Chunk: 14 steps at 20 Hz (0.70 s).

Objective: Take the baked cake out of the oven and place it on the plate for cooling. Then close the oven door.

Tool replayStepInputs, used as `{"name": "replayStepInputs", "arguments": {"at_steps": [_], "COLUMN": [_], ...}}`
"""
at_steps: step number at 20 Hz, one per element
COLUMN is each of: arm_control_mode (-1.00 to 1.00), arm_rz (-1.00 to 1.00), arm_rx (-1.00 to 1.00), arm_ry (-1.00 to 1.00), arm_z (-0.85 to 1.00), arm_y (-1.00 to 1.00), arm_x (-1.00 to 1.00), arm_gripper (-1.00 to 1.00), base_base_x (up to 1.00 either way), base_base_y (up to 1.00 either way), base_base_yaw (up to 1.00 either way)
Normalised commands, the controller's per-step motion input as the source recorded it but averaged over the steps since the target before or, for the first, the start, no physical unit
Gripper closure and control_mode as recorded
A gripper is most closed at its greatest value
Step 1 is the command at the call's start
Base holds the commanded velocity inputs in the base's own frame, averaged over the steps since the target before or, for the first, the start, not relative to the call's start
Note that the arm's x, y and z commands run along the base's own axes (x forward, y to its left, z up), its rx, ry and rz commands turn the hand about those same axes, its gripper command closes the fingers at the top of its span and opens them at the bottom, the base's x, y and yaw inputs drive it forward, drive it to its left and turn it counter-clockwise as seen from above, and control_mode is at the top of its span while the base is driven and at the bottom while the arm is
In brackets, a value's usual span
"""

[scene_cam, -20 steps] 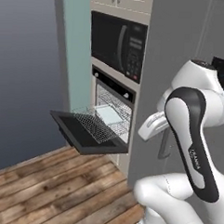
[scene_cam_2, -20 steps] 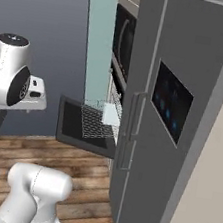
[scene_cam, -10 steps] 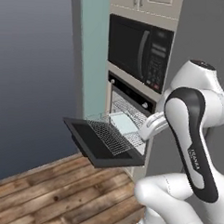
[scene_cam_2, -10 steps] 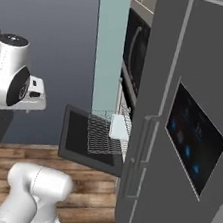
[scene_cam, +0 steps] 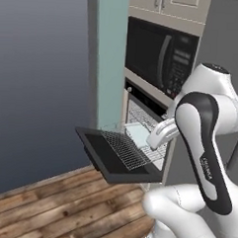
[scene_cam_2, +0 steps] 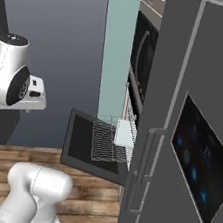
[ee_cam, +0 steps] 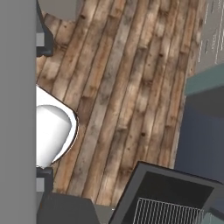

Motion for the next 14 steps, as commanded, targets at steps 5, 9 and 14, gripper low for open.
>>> {"name": "replayStepInputs", "arguments": {"at_steps": [5, 9, 14], "arm_control_mode": [1.0, 1.0, 1.0], "arm_rz": [0.0, 0.0, 0.0], "arm_rx": [0.0, 0.0, 0.0], "arm_ry": [0.0, 0.0, 0.0], "arm_z": [0.0, 0.0, 0.0], "arm_y": [0.0, 0.0, 0.0], "arm_x": [0.0, 0.0, 0.0], "arm_gripper": [-1.0, -1.0, -1.0], "base_base_x": [0.43, 0.24, 0.16], "base_base_y": [-0.2, -0.3, -0.26], "base_base_yaw": [0.13, 0.09, 0.05]}}
